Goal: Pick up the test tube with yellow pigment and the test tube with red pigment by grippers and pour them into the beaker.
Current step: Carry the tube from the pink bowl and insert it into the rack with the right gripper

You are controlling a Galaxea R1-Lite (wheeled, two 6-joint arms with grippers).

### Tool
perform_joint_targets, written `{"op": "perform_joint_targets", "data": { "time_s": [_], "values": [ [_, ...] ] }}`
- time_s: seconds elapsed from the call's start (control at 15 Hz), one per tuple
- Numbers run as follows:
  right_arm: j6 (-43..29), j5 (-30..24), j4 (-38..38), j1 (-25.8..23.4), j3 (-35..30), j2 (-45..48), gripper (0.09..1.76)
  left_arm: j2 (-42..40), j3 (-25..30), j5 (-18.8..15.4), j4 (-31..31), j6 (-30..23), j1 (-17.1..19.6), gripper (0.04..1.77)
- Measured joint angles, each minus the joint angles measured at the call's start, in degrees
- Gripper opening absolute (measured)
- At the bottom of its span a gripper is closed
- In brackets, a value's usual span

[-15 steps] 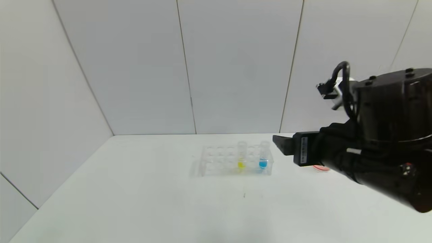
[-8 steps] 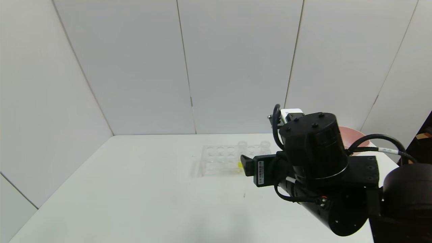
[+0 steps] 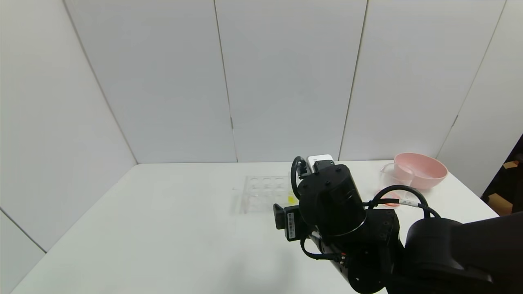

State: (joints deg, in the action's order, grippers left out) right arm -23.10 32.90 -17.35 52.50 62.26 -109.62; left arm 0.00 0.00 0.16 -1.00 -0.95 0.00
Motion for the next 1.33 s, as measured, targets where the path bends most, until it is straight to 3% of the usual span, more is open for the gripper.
{"op": "perform_joint_targets", "data": {
  "time_s": [0.33,0.73,1.33],
  "values": [
    [-0.54,-0.04,-2.84,-0.20,1.30,-4.80,1.70,0.00,0.00,0.00,-0.01,0.00,0.00,1.72],
    [-0.44,3.46,-3.06,-1.93,6.79,-10.06,1.70,-0.02,0.00,0.00,0.00,0.00,0.00,1.72],
    [0.72,3.33,-3.15,-5.71,15.93,-18.36,1.71,0.00,0.00,0.00,0.00,0.00,0.00,1.72]
  ]
}}
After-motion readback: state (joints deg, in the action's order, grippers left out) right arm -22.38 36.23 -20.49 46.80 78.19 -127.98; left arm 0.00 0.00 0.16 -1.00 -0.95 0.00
